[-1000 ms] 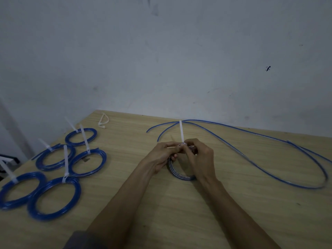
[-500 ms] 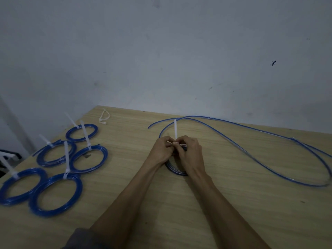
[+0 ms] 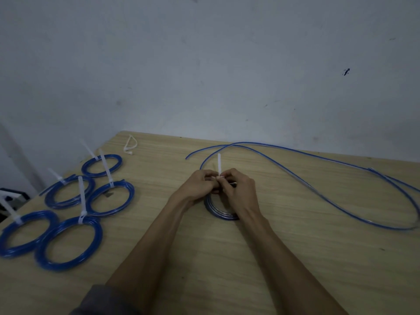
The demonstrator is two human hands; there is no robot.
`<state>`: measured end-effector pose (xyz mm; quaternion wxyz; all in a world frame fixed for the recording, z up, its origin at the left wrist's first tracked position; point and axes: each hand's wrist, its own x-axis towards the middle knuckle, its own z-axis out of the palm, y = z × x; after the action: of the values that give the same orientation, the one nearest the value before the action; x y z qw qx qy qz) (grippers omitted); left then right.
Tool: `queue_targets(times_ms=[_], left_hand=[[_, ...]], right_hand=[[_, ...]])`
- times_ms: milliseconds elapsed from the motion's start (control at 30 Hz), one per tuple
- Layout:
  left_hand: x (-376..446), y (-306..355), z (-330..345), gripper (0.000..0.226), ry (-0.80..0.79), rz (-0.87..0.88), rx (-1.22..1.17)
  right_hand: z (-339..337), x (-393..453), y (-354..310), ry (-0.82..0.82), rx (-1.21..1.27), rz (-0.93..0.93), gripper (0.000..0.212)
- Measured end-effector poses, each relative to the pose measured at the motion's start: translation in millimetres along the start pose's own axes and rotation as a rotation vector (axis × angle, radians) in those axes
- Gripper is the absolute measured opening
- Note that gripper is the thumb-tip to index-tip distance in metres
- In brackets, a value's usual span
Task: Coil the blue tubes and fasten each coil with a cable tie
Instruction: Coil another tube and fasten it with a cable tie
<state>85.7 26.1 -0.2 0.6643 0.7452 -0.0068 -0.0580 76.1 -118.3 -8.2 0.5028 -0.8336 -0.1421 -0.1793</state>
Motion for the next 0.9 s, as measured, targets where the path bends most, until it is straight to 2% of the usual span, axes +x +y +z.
queue_targets(times_ms=[133,300,400,533,667,800,900], left_hand=[[-9,11,-2,0.024,-0.057,0.017,0.002],[-16,15,-5,0.013,0.085,0.217,0.565],[-17,8,-7,0.024,0.094,0.324,0.575],[-17,4,-9,0.013,0.103,0.430,0.341],[-12,4,-13,0.012,0.175,0.476,0.269],[-7,-3,-27,0.013,0.274,0.552,0.498],[-6,-7,-30,0.016,0.271,0.611,0.733]], right_hand=[[-2,0,-1,-0.042,-0.012,0.012,0.003],[-2,-2,0,-0.130,-0.068,0.017,0.007],[-1,-2,0,-0.138,-0.113,0.001,0.009],[0,-2,0,-0.139,-0.126,-0.008,0.008],[2,-1,2,-0.132,-0.156,0.000,0.005],[2,0,1,-0.129,-0.176,0.001,0.005],[2,0,1,-0.130,-0.204,-0.014,0.005]])
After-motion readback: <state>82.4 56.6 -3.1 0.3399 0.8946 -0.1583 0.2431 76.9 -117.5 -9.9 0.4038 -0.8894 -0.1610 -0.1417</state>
